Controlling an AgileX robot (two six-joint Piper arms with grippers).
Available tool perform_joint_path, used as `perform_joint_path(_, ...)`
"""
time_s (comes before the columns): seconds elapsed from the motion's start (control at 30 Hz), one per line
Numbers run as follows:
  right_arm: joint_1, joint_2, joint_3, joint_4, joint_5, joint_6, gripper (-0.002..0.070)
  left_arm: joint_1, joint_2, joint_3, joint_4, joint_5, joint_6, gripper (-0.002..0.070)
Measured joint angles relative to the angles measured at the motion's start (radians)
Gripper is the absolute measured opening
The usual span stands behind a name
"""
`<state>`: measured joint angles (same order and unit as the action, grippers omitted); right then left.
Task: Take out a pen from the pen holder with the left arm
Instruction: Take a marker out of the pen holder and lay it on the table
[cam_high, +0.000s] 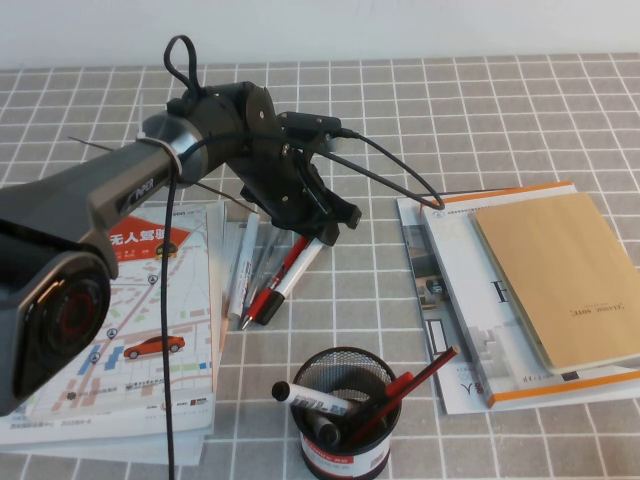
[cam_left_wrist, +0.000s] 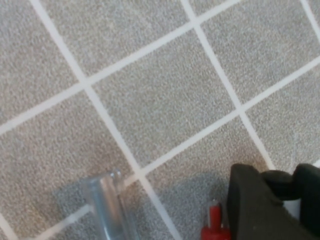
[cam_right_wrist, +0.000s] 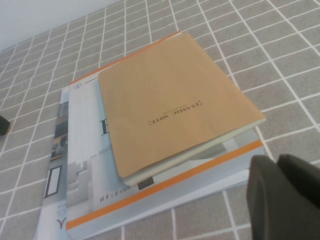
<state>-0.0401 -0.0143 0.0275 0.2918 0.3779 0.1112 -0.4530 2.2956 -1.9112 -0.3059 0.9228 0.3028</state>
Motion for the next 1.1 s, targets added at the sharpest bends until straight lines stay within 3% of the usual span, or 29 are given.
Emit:
perform_joint_path(0.23,0.000,0.000,0.000,0.000,0.000,0.000,-0.0013,0.000,0.000,0.000,-0.006,0.002,-0.044,0.0230)
perform_joint_path(0.57,0.000,0.000,0.000,0.000,0.000,0.000,-0.0013,0.000,-0.095,0.000,0.003,0.010,-0.048,0.0241)
perform_joint_path(0.63,0.000,0.000,0.000,0.000,0.000,0.000,-0.0013,0.000,-0.138,0.000,0.023,0.010,-0.048,0.0214)
perform_joint_path(0.73,0.000,0.000,0.000,0.000,0.000,0.000,-0.0013,0.000,-0.224,0.000,0.102,0.027,-0.048,0.0086)
perform_joint_path(0.8,0.000,0.000,0.000,0.000,0.000,0.000,-0.0013,0.000,-0.285,0.000,0.154,0.052,-0.046,0.0041)
perform_joint_path(0.97,0.000,0.000,0.000,0.000,0.000,0.000,-0.0013,0.000,-0.476,0.059,0.213,0.107,-0.036,0.0007)
perform_joint_path(1.1,0.000,0.000,0.000,0.000,0.000,0.000,-0.0013,0.000,-0.640,0.228,0.177,0.029,-0.034,0.0003)
